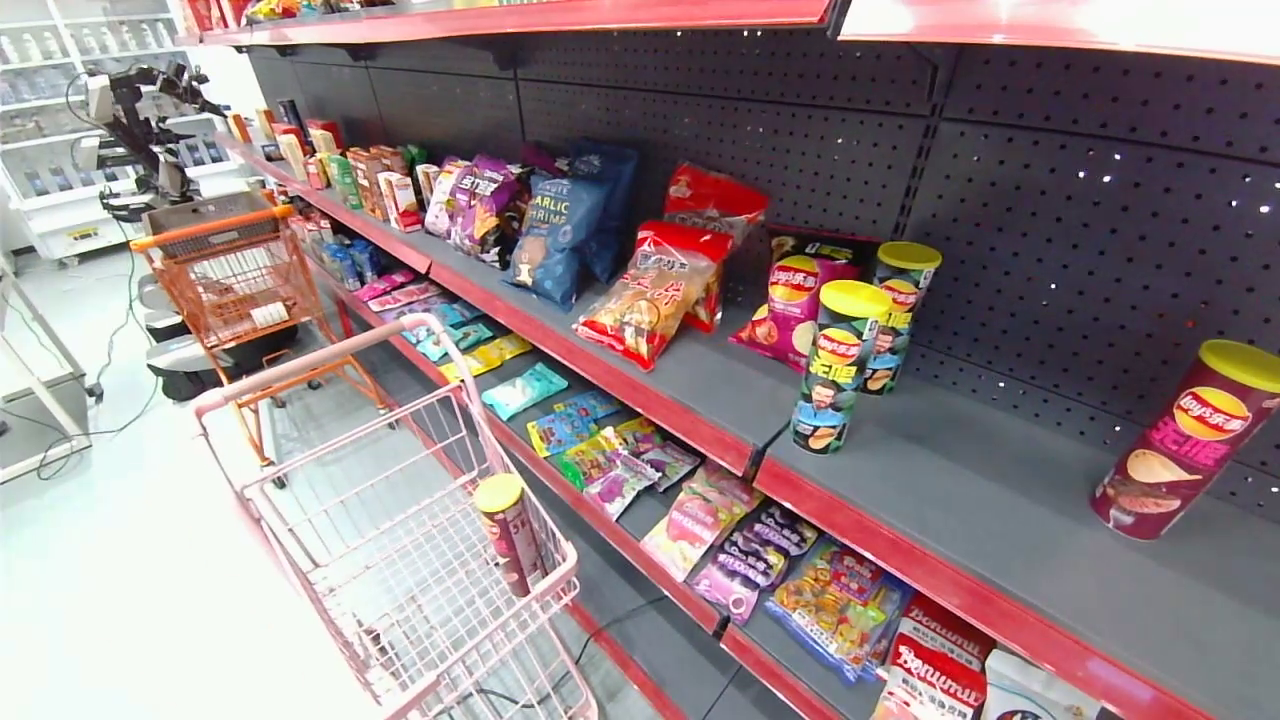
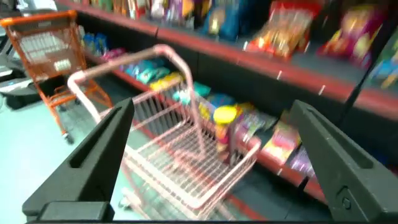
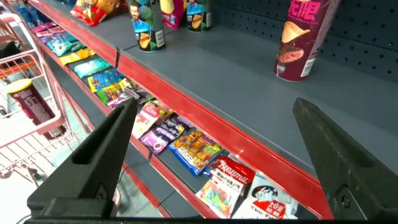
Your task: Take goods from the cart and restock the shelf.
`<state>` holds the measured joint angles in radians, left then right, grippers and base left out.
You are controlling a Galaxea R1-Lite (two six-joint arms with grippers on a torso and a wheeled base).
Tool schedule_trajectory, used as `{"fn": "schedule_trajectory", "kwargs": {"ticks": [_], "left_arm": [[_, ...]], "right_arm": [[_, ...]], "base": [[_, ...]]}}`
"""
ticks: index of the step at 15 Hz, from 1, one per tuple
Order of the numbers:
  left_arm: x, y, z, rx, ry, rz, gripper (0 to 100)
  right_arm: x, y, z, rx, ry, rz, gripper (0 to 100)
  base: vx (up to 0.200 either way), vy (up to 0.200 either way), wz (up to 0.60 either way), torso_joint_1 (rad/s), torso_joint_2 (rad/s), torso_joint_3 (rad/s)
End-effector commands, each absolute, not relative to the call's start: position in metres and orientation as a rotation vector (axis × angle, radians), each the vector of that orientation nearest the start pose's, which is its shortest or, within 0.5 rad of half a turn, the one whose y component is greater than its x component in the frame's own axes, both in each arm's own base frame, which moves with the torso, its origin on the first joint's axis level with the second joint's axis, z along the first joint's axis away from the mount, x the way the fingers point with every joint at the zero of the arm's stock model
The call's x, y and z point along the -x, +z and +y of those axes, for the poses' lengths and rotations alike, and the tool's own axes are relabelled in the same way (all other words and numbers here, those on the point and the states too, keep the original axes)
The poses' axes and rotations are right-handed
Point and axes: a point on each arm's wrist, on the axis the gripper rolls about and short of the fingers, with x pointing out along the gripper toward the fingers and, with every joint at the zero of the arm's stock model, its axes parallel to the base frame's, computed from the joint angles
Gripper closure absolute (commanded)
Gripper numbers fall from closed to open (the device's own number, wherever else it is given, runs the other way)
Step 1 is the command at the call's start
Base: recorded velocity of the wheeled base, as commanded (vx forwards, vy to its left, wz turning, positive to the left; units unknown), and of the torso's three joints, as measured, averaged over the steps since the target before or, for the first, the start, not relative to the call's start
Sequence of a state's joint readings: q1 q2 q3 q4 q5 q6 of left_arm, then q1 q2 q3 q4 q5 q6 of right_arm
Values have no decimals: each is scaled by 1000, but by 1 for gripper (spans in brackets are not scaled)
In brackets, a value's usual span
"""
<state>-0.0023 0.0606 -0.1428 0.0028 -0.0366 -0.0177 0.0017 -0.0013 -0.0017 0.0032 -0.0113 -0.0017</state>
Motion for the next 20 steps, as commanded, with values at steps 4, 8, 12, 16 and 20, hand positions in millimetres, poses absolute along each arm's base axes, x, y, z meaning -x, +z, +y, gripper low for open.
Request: {"fn": "schedule_trajectory", "kwargs": {"ticks": [4, 8, 12, 16, 20], "left_arm": [[-84, 222, 6, 113, 120, 259, 0], [-193, 181, 19, 1, 6, 428, 0], [-269, 114, 26, -39, -161, 463, 0], [-300, 47, 27, -38, -191, 448, 0], [-305, 30, 17, -20, -322, 477, 0]], "right_arm": [[23, 76, 0, 5, -9, 2, 0], [23, 76, 0, 3, -8, 2, 0], [23, 76, 0, 6, -6, 2, 0], [23, 76, 0, 5, -6, 2, 0], [23, 76, 0, 5, -3, 2, 0]], "base": [[0, 0, 0, 0, 0, 0], [0, 0, 0, 0, 0, 0], [0, 0, 0, 0, 0, 0], [0, 0, 0, 0, 0, 0], [0, 0, -300, -20, 49, 21]]}}
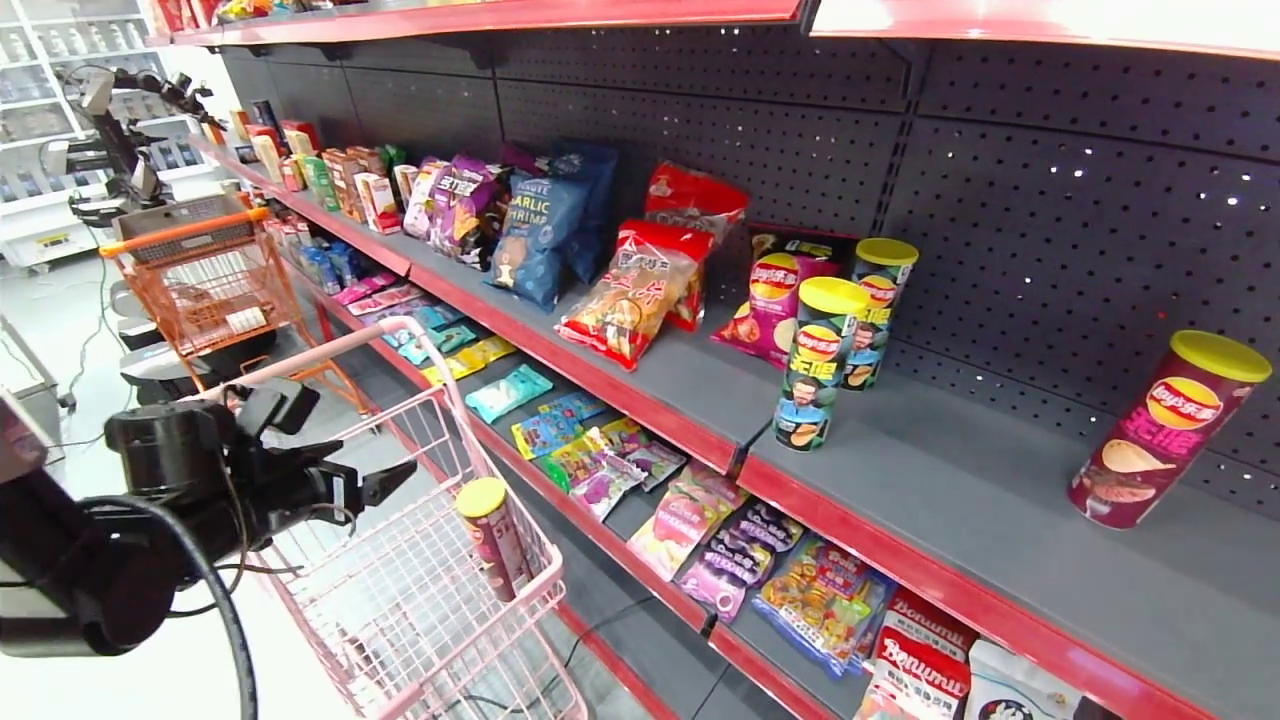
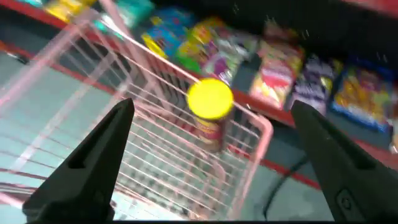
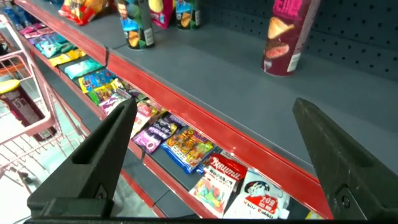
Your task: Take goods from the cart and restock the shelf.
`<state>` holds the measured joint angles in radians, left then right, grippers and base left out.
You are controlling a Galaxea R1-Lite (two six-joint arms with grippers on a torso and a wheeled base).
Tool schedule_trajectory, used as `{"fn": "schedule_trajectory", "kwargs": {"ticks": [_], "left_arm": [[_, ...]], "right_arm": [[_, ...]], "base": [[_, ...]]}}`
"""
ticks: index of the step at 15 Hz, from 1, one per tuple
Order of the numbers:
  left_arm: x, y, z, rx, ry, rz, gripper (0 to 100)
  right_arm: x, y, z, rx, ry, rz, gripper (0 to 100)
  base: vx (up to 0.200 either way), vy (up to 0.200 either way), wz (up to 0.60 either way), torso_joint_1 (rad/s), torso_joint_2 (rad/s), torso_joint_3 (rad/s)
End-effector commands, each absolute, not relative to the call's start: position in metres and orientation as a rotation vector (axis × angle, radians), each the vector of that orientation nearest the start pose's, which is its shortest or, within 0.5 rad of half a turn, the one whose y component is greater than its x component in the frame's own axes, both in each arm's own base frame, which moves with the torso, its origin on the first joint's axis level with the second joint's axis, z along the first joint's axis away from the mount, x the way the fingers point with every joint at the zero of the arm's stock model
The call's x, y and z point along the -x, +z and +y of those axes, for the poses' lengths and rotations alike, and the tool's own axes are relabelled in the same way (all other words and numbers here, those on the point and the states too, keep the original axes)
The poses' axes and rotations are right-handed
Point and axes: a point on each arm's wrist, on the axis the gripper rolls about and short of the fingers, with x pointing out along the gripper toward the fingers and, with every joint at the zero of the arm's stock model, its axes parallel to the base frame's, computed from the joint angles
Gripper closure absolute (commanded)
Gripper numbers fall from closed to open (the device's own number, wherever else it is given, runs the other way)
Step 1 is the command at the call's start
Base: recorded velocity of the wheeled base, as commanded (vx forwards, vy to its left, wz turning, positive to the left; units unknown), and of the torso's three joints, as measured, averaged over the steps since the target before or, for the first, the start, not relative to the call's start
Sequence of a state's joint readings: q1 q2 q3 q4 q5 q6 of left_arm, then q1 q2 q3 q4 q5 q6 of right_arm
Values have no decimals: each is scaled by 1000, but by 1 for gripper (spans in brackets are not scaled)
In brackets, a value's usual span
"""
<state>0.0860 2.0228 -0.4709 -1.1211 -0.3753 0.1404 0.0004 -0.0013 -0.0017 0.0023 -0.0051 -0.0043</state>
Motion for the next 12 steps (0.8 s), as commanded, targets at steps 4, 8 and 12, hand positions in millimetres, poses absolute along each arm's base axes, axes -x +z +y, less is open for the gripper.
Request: {"fn": "schedule_trajectory", "kwargs": {"ticks": [4, 8, 12], "left_arm": [[-305, 21, 17, -22, -322, 502, 0], [-306, 22, 22, -23, -299, 500, 0], [-302, 19, 31, -15, -261, 517, 0]], "right_arm": [[23, 76, 0, 5, -2, 2, 0], [23, 76, 0, 3, -2, 0, 0], [23, 76, 0, 3, -2, 0, 0]], "base": [[0, 0, 0, -80, 195, 101], [0, 0, 0, -112, 238, 137], [0, 0, 0, -24, 49, 31]]}}
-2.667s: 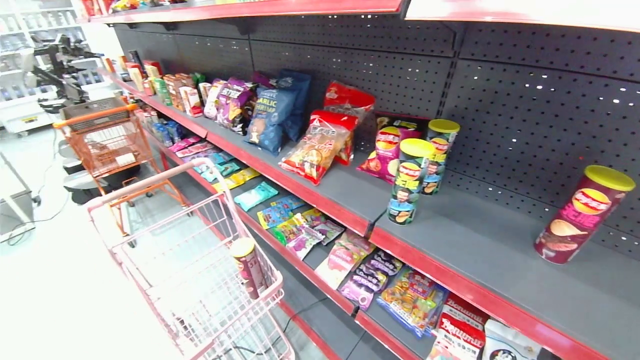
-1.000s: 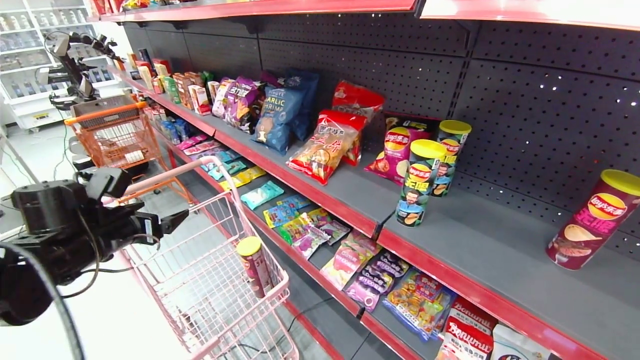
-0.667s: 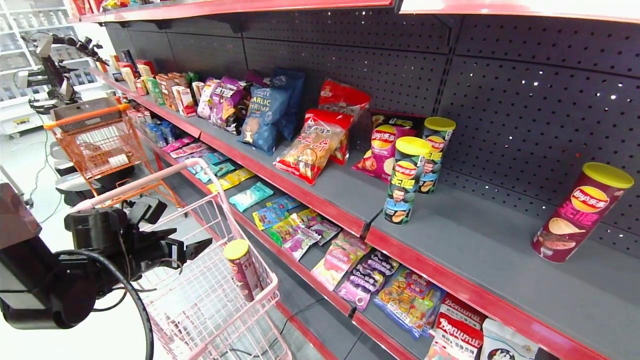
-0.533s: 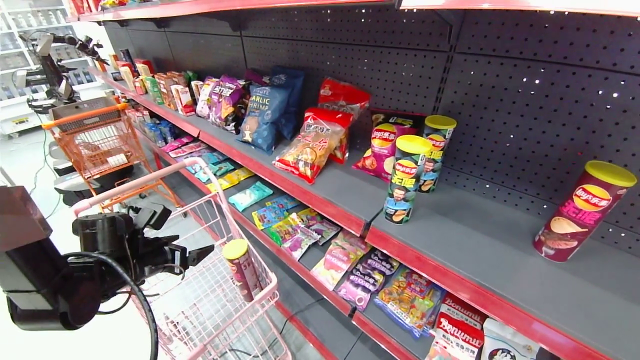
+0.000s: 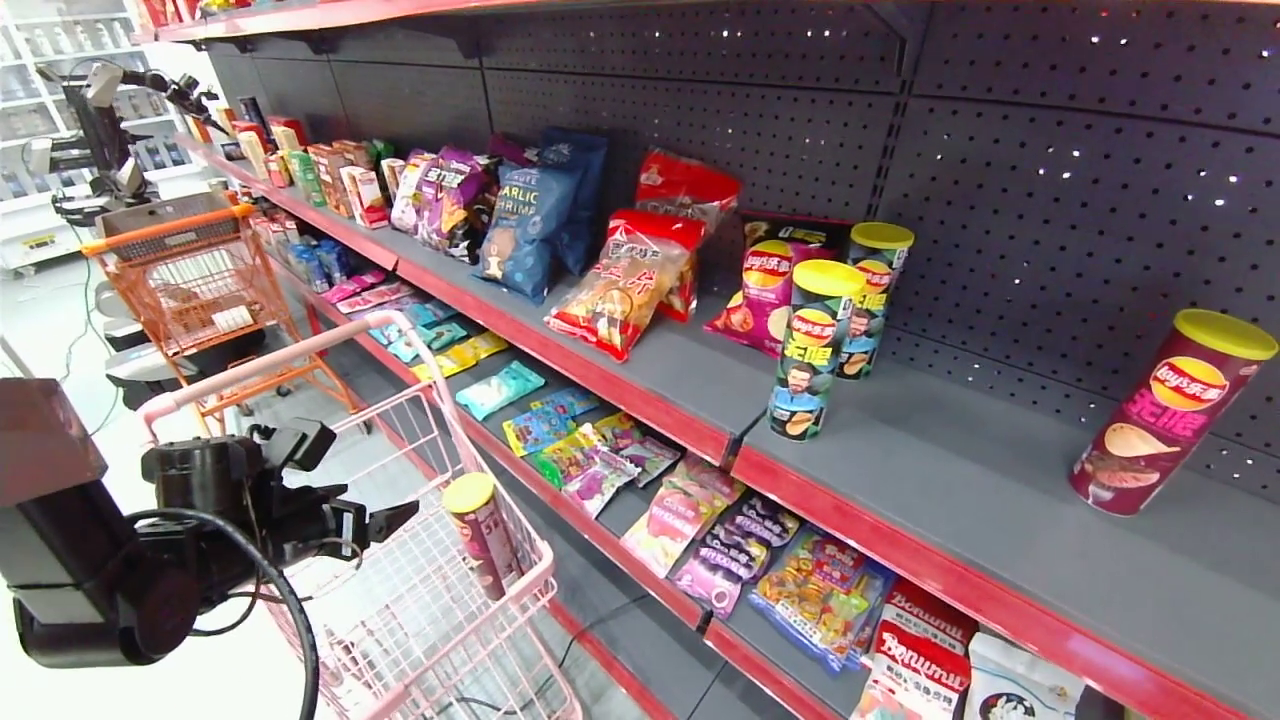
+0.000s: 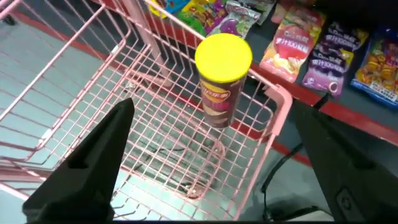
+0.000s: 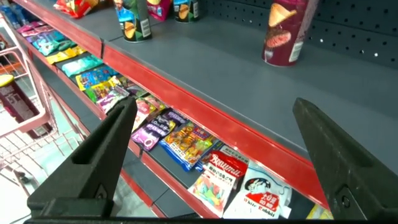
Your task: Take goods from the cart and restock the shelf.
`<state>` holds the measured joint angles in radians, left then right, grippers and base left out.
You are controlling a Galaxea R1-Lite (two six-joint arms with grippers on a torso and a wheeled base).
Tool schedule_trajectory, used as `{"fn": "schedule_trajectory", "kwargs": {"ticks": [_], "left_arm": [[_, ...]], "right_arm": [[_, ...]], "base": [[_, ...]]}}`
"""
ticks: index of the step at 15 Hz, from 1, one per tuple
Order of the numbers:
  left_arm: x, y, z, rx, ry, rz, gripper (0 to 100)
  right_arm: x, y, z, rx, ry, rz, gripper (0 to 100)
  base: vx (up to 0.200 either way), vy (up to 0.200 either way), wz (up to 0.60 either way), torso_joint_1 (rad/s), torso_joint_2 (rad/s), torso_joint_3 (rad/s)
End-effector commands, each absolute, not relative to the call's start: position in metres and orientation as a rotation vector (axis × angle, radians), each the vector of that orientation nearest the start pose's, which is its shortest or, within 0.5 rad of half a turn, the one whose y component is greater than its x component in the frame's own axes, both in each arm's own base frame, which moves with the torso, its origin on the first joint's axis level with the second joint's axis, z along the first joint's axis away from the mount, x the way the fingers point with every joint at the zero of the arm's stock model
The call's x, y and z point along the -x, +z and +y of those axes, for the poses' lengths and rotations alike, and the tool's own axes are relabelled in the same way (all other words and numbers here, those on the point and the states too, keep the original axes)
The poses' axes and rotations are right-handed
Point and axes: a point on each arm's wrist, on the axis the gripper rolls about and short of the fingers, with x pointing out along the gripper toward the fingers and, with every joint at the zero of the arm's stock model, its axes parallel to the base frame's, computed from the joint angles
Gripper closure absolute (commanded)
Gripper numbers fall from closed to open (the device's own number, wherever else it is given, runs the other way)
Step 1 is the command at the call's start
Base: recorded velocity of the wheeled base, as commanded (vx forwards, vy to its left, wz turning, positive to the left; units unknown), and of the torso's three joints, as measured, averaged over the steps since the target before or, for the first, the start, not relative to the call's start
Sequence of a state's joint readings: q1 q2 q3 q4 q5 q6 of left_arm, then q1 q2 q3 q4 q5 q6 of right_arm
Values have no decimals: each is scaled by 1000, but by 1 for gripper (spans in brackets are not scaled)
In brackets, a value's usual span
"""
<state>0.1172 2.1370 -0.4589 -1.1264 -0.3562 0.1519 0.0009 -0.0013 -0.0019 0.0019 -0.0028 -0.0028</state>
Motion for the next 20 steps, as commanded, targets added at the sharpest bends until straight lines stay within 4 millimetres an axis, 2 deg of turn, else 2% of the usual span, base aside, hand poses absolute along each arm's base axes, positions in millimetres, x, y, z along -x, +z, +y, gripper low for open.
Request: {"fn": "schedule_trajectory", "kwargs": {"ticks": [1, 7, 11, 15, 20], "left_arm": [[-302, 18, 34, -14, -246, 519, 0], [-299, 16, 46, -4, -204, 528, 0], [-303, 2, 51, -25, -209, 557, 0], [-311, -1, 49, -38, -243, 505, 0], [-319, -10, 45, -42, -283, 499, 0]], "right_arm": [[23, 76, 0, 3, -2, 0, 0], [23, 76, 0, 2, -3, 0, 0], [23, 76, 0, 0, -3, 0, 0], [23, 76, 0, 2, -3, 2, 0], [23, 76, 0, 3, -3, 2, 0]], "base": [[0, 0, 0, -134, 286, 159], [0, 0, 0, -146, 339, 189], [0, 0, 0, -144, 339, 185], [0, 0, 0, -123, 303, 170], [0, 0, 0, -3, 13, 6]]}}
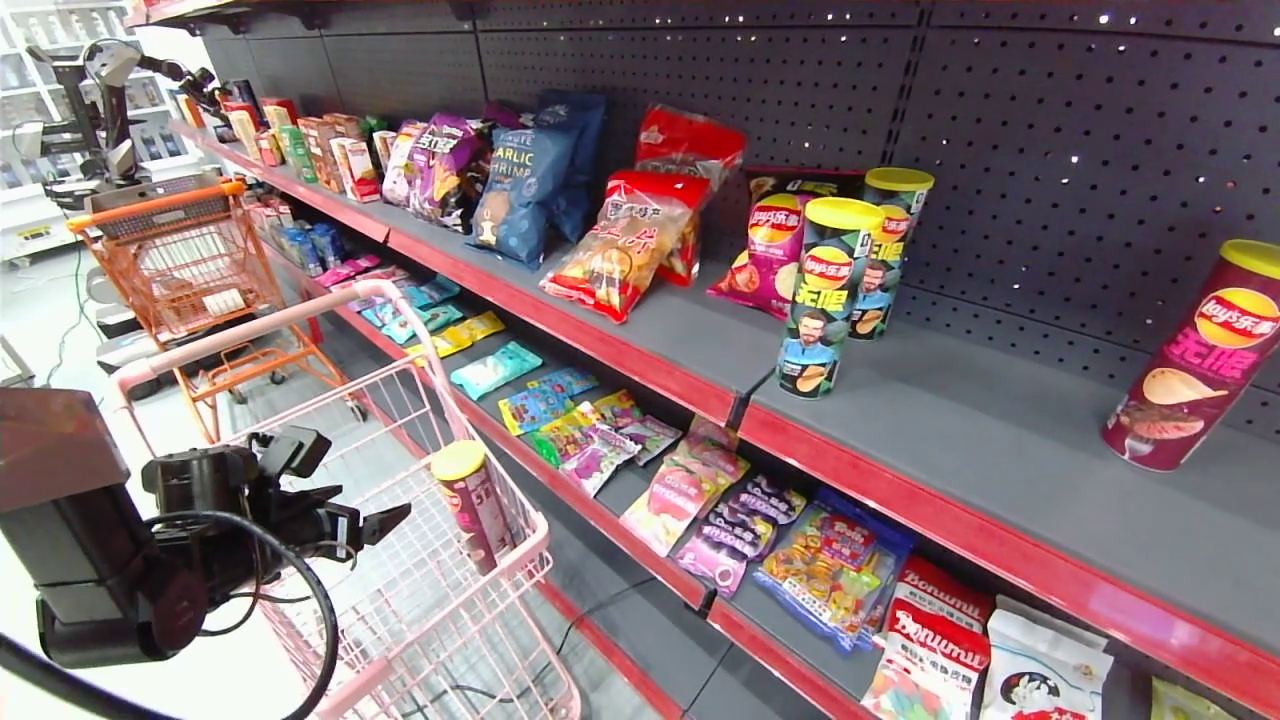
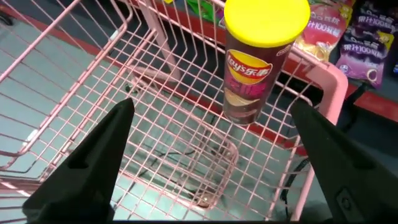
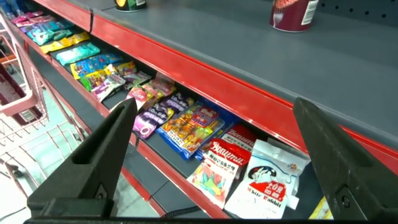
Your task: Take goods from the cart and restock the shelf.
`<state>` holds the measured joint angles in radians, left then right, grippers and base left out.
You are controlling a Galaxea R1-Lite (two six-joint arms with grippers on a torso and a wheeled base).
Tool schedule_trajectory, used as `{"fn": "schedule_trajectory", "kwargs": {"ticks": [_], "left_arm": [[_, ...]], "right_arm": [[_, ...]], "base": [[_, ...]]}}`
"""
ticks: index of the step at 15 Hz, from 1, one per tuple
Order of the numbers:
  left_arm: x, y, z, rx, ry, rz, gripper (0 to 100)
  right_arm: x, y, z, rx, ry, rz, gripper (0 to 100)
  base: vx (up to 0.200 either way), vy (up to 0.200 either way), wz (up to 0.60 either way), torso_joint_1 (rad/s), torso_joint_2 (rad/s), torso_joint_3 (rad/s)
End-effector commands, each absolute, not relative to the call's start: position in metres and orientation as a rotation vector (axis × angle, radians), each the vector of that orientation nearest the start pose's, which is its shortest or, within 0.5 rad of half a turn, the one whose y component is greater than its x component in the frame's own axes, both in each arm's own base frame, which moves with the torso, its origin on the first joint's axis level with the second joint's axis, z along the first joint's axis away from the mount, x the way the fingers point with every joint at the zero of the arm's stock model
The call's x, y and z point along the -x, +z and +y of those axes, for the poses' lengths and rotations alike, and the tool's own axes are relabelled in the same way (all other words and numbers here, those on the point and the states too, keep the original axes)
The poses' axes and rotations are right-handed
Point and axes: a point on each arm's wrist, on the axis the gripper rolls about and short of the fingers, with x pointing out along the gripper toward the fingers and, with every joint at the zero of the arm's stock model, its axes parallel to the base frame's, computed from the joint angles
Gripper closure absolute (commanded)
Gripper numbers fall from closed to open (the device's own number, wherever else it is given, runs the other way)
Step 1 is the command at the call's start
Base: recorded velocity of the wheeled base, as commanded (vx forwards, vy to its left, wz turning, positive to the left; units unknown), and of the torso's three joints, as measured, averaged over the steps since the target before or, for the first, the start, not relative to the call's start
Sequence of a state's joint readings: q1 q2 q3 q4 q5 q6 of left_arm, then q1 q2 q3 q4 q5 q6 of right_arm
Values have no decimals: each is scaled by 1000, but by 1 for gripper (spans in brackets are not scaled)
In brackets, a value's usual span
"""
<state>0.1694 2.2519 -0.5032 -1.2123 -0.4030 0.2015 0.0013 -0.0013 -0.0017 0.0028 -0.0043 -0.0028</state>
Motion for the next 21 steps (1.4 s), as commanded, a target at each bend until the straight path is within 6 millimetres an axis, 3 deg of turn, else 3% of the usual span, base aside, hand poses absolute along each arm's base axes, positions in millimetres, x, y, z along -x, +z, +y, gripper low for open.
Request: {"fn": "schedule_trajectory", "kwargs": {"ticks": [1, 3, 6, 13, 16, 21], "left_arm": [[-324, -15, 46, -51, -284, 499, 0], [-332, -26, 48, -62, -294, 504, 0], [-342, -35, 32, -69, -364, 502, 0], [-374, -59, 28, -82, -383, 471, 0], [-381, -66, 14, -91, -422, 469, 0], [-398, -65, 9, -101, -437, 444, 0]], "right_arm": [[23, 76, 0, 3, -3, 2, 0], [23, 76, 0, 5, -3, 2, 0], [23, 76, 0, 5, -3, 2, 0], [23, 76, 0, 6, -2, 2, 0], [23, 76, 0, 6, -2, 2, 0], [23, 76, 0, 6, 0, 2, 0]], "base": [[0, 0, 0, 0, 0, 0], [0, 0, 0, 0, 0, 0], [0, 0, 0, 0, 0, 0], [0, 0, 0, 0, 0, 0], [0, 0, 0, 0, 0, 0], [0, 0, 0, 0, 0, 0]]}}
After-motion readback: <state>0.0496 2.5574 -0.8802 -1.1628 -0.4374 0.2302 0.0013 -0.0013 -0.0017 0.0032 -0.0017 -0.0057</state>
